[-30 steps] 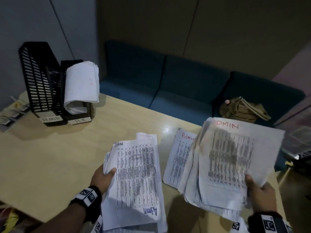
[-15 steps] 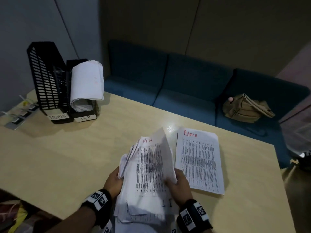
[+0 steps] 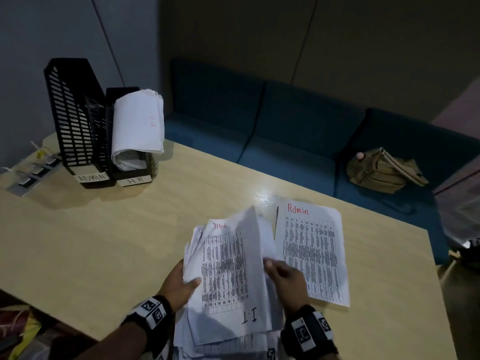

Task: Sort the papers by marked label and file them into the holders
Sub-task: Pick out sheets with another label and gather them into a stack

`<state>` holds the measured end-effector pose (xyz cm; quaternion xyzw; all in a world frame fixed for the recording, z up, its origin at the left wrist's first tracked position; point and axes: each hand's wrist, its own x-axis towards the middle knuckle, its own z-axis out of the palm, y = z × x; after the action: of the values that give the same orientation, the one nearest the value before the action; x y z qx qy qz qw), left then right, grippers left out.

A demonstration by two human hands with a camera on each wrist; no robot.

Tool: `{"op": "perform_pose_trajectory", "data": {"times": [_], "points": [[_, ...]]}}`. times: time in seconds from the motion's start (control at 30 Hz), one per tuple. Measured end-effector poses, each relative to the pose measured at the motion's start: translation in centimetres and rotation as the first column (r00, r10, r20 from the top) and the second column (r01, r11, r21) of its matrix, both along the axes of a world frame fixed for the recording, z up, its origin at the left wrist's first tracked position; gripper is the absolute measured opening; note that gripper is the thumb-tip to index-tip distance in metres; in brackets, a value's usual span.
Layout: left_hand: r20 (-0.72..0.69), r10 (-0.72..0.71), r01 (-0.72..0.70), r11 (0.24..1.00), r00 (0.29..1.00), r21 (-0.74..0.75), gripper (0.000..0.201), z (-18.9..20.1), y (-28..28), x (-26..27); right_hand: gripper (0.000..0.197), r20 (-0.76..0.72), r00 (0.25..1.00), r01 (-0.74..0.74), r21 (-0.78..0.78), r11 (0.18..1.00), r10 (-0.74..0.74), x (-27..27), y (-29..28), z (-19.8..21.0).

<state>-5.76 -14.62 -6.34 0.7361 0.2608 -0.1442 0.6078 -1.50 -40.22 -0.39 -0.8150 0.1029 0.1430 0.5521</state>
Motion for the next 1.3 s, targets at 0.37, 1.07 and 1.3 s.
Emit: {"op": "perform_pose_trajectory", "data": {"times": [0.37, 1.07, 1.3], "points": [[-0.022, 0.081, -0.082, 0.994, 0.997, -0.066, 0.028, 0.0, 0.0, 0.7, 0.063, 0.417, 0.84, 0.497, -0.338, 0.799, -0.347, 3.6, -10.9, 12.2], [0.011, -0.047, 0.045, 0.992, 0.999, 0.114, 0.03, -2.4, 0.4, 0.8, 0.091, -0.137, 0.896, 0.194, -0.736, 0.648, -0.423, 5.2, -11.6, -4.6], [-0.017, 0.065, -0.065, 0.998, 0.998, 0.015, 0.037, -2.0, 0.0, 1.0, 0.063, -0.111, 0.948, 0.207, -0.492, 0.846, -0.297, 6.9, -13.5, -3.6]]}}
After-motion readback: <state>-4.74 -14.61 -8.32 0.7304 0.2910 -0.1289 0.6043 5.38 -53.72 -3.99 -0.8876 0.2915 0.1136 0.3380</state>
